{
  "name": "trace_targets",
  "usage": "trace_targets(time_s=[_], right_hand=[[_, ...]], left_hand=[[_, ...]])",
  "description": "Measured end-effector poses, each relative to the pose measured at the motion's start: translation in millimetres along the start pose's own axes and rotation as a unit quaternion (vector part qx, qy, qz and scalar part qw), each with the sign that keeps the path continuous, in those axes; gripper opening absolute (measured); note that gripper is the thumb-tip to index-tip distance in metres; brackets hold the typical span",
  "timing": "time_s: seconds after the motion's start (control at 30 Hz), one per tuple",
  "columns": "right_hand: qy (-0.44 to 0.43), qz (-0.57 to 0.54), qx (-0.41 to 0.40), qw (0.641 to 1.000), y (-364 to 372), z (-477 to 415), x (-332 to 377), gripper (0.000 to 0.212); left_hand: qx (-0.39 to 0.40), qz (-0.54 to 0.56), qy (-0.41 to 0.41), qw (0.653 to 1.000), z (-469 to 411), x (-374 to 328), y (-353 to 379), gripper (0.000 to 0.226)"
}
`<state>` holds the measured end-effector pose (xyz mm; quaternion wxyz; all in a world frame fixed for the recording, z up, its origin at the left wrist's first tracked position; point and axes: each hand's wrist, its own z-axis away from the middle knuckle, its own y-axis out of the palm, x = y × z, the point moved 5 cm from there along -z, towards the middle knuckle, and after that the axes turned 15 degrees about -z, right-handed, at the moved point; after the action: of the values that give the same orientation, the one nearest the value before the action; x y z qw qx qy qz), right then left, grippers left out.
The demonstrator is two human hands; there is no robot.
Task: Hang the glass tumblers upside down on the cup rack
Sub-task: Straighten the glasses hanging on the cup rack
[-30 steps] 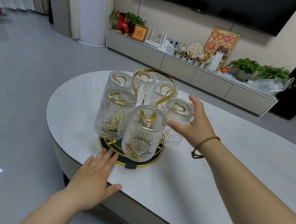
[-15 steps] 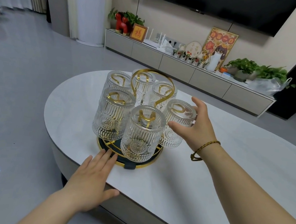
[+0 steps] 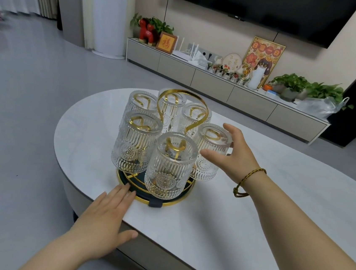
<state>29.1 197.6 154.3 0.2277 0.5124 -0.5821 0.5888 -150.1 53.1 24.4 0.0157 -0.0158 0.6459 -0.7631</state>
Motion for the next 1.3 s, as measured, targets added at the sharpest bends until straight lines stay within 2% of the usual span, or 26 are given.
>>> trace_targets(time_s=[0.13,0.2,0.27,0.37,0.47,0.57,0.6,0.67,0.77,0.93,1.13,1.3], right_hand=[[-0.030,0.001,0.001,1.000,-11,-1,12,0.066],[-0.054,0.005,-0.009,0.998,-18,-4,20,0.053],[-0.063,0.009,-0.022,0.998,-24,-11,26,0.045],[-0.050,0.031,-0.030,0.998,-31,-26,29,0.040],[-0.024,0.049,-0.020,0.998,-31,-42,28,0.042],[0.004,0.066,0.003,0.998,-27,-58,30,0.046],[0.013,0.079,0.016,0.997,-25,-65,31,0.048],[0.032,0.107,0.052,0.992,-20,-76,32,0.053],[0.046,0.125,0.099,0.986,-9,-91,35,0.062],[0.062,0.136,0.168,0.974,9,-114,38,0.080],[0.146,0.127,0.254,0.948,25,-119,22,0.096],[0.155,0.129,0.309,0.929,33,-113,20,0.102]], left_hand=[[0.019,0.037,-0.016,0.999,20,14,-9,0.069],[-0.009,0.072,-0.033,0.997,30,23,-20,0.059],[-0.080,0.149,-0.056,0.984,39,32,-33,0.047],[-0.226,0.245,-0.090,0.938,51,46,-65,0.030],[-0.316,0.231,-0.098,0.915,49,44,-102,0.028],[-0.361,0.216,-0.057,0.905,35,30,-140,0.026],[-0.371,0.207,-0.039,0.904,28,23,-153,0.032],[-0.375,0.194,-0.010,0.907,11,11,-177,0.038],[-0.353,0.161,-0.007,0.922,-26,2,-203,0.040],[-0.316,0.076,-0.015,0.946,-74,-2,-216,0.031],[-0.335,0.113,0.035,0.935,-78,4,-214,0.024],[-0.320,0.122,0.054,0.938,-78,8,-210,0.028]])
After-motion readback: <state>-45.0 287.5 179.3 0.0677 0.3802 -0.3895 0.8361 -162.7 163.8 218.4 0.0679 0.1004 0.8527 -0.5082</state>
